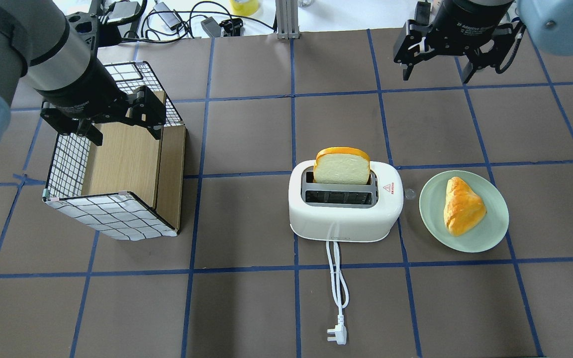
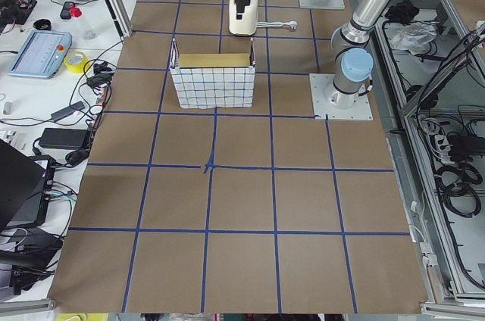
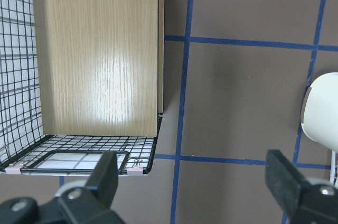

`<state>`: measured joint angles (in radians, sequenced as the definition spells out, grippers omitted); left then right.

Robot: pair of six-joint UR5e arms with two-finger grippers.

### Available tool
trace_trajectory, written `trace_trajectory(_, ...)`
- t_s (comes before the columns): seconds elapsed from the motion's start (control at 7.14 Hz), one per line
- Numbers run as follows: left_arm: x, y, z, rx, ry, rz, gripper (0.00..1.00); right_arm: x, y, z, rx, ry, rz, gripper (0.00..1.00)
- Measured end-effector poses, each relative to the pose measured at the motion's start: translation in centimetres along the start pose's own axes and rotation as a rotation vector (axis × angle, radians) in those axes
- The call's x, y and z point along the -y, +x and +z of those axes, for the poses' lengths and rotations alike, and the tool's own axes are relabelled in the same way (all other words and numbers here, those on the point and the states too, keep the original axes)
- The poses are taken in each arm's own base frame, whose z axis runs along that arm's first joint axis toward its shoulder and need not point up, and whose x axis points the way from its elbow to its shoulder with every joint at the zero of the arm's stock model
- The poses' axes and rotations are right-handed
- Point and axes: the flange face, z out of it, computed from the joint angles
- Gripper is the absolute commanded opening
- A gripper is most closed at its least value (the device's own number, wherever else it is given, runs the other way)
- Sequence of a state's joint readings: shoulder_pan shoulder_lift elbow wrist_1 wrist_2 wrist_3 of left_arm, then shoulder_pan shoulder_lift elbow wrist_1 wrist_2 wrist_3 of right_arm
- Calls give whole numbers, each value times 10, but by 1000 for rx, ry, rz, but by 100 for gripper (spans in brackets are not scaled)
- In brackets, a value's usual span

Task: Press toaster with right arm
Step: 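Move the right gripper forward toward the toaster's side lever, then lower the right gripper beside the toaster onto the lever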

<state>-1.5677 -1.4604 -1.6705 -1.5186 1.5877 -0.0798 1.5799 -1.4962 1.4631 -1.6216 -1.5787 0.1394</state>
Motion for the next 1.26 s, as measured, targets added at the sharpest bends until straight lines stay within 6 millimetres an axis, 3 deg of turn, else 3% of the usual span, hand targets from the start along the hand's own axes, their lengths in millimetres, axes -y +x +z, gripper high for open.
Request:
trace_trajectory(0.28,0,0,0,0,0,0,100,-1,0,4,-3,-7,0,96)
trace_trajectory(0.42,0,0,0,0,0,0,100,0,0,5,-4,-8,0,69)
trace_trajectory(0.56,0,0,0,0,0,0,100,0,1,7,-6,-13,0,15)
trace_trajectory(0.7,0,0,0,0,0,0,100,-1,3,11,-8,-35,0,0)
trace_trajectory(0.98,0,0,0,0,0,0,100,-5,11,29,12,-108,-56,0)
trace_trajectory(1.26,0,0,0,0,0,0,100,-9,39,69,76,-201,-80,0)
